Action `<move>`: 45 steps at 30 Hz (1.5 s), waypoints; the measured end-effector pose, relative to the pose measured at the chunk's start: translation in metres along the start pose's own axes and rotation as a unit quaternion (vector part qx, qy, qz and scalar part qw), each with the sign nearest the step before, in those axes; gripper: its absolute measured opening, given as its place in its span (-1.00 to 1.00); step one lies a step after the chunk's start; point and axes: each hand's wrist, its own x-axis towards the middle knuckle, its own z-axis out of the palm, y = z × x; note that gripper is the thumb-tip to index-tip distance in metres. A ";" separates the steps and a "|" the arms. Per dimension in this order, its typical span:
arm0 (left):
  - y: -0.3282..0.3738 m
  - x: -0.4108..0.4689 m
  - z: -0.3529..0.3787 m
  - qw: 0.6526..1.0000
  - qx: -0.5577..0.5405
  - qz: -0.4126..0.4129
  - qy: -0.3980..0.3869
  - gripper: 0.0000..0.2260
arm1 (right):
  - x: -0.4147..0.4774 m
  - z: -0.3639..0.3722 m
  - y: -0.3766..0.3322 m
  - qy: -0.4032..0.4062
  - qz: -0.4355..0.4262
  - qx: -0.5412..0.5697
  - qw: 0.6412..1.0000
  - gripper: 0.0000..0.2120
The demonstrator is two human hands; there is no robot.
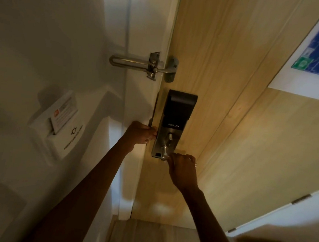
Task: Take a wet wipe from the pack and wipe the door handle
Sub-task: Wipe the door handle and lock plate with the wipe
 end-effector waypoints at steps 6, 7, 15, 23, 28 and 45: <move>-0.007 -0.001 0.001 1.000 0.015 0.013 0.016 -0.76 | -0.014 -0.031 0.065 0.002 0.039 -0.052 0.998 -0.75; -0.007 -0.002 0.002 1.000 0.013 0.016 0.017 -0.77 | -0.015 -0.031 0.067 0.013 0.053 -0.054 0.997 -0.76; -0.012 -0.006 0.007 0.999 -0.022 0.032 0.035 -0.79 | -0.005 -0.001 0.004 0.016 0.026 0.008 1.000 -0.77; -0.049 -0.013 0.021 0.988 -0.066 0.105 0.092 -0.87 | -0.014 -0.018 0.045 0.049 0.069 -0.005 0.996 -0.77; -0.056 -0.008 0.021 0.986 -0.011 0.116 0.120 -0.73 | -0.002 0.008 -0.003 0.026 0.047 0.043 0.998 -0.74; -0.080 -0.022 0.033 0.951 0.167 0.161 0.202 -0.61 | -0.044 -0.015 0.054 0.142 0.327 0.409 0.840 -0.96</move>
